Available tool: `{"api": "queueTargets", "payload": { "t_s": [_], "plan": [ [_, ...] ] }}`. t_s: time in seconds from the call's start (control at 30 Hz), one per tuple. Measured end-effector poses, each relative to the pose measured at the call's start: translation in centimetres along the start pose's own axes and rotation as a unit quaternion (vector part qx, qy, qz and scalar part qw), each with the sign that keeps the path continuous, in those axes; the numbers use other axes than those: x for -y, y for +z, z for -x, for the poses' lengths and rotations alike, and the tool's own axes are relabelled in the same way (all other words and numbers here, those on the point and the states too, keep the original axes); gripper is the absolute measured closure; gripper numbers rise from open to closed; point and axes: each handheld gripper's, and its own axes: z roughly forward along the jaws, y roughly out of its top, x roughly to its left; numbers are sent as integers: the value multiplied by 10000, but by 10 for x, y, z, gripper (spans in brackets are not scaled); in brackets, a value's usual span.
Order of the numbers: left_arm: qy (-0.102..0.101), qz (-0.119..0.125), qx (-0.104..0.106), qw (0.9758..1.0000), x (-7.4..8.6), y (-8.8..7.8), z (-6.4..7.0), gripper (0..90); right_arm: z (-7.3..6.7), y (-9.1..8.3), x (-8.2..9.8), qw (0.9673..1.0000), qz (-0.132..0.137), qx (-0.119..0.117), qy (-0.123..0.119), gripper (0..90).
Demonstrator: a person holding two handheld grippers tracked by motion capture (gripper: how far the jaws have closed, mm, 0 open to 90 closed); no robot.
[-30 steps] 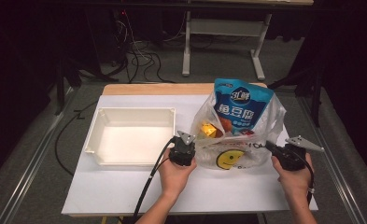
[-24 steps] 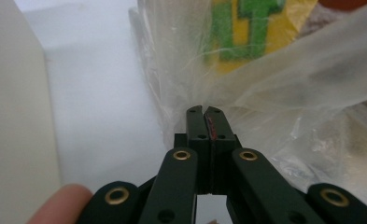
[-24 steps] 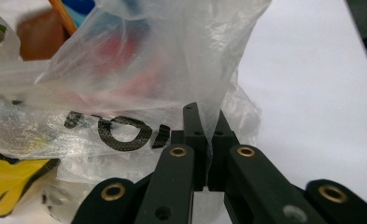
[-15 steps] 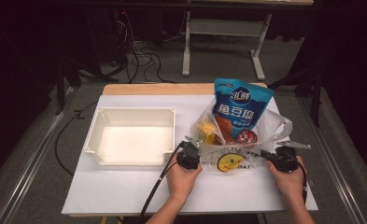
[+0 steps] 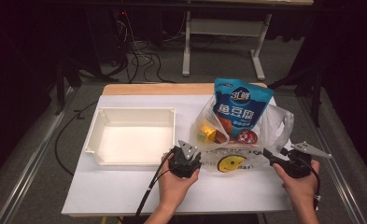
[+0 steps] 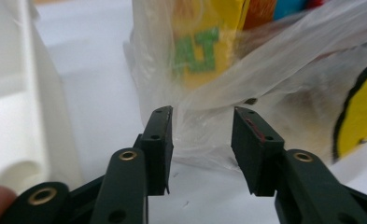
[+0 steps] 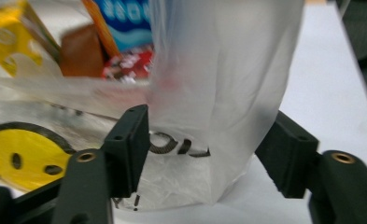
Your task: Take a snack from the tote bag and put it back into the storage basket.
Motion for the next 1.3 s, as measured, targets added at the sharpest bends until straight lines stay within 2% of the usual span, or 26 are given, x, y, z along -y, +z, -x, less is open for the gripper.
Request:
{"api": "queueTargets", "payload": {
  "t_s": [0.07,0.1,0.2,0.3,0.37,0.4,0.47,0.57,0.6,0.63,0.67,0.7,0.73,0.8,0.83,0.87,0.9,0.93,1.0,1.03,1.07,1.1,1.13,1.2,1.23,1.3],
  "plan": [
    [-38,179,127,9998,-4,-11,-3,565,-1,-4,-1,10000,77,-14,-61,363],
    [-165,394,173,9989,-11,-19,-8,534,-2,-11,-5,9997,213,-52,-95,331],
    [-292,566,223,9977,-22,-23,-16,498,-3,-18,-13,9992,386,-21,-37,303],
    [-259,675,212,9972,-39,-21,-20,447,1,-25,-29,9975,626,-273,170,293],
    [-207,718,194,9970,-52,-19,-22,419,3,-29,-42,9964,789,-260,178,296],
    [-215,748,230,9967,-66,-14,-24,397,3,-30,-56,9955,895,-261,152,295],
    [-325,725,328,9963,-79,-6,-27,380,1,-29,-69,9948,987,-233,55,289],
    [-540,575,541,9954,-88,10,-33,378,-2,-17,-89,9956,918,-184,-103,284],
    [-540,575,541,9954,-88,10,-33,401,-2,-17,-89,9956,918,-184,-103,284],
    [-622,554,616,9946,-89,17,-35,459,-3,-2,-94,9971,740,-96,-155,349],
    [-622,554,616,9946,-89,17,-35,526,-3,-2,-94,9971,740,-96,-155,349],
    [-622,443,651,9950,-87,23,-35,526,-4,4,-94,9977,649,-22,-204,425],
    [-518,368,585,9963,-86,25,-34,660,-4,16,-92,9987,443,36,-267,593],
    [-395,299,356,9981,-82,29,-33,900,2,33,-85,9990,282,-66,-339,900],
    [-565,247,242,9978,-80,32,-37,900,4,37,-84,9992,263,-41,-305,900],
    [-565,247,242,9978,-80,32,-37,900,4,37,-84,9992,263,-41,-305,900],
    [-768,131,99,9969,-79,36,-44,900,9,45,-82,9995,243,10,-185,900],
    [-768,131,99,9969,-79,36,-44,900,9,45,-82,9995,243,10,-185,900],
    [-801,-132,-286,9963,-75,46,-49,900,15,56,-80,9998,158,88,-57,900],
    [-799,-214,-379,9959,-74,49,-50,900,17,61,-78,9999,91,87,-60,900],
    [-771,-391,-523,9949,-72,54,-50,900,17,65,-77,9999,35,107,-42,900],
    [-771,-391,-523,9949,-72,54,-50,900,17,65,-77,9999,35,107,-42,900],
    [-676,-506,-662,9942,-70,57,-48,900,19,71,-75,9999,-69,99,-84,900],
    [-573,-675,-968,9914,-66,62,-44,900,22,81,-70,9995,-291,115,-96,900],
    [-445,-738,-1175,9893,-64,65,-39,900,23,85,-68,9992,-380,93,-78,900],
    [-250,-805,-1405,9865,-61,68,-31,900,26,92,-64,9987,-498,41,-90,900]
  ]
}}
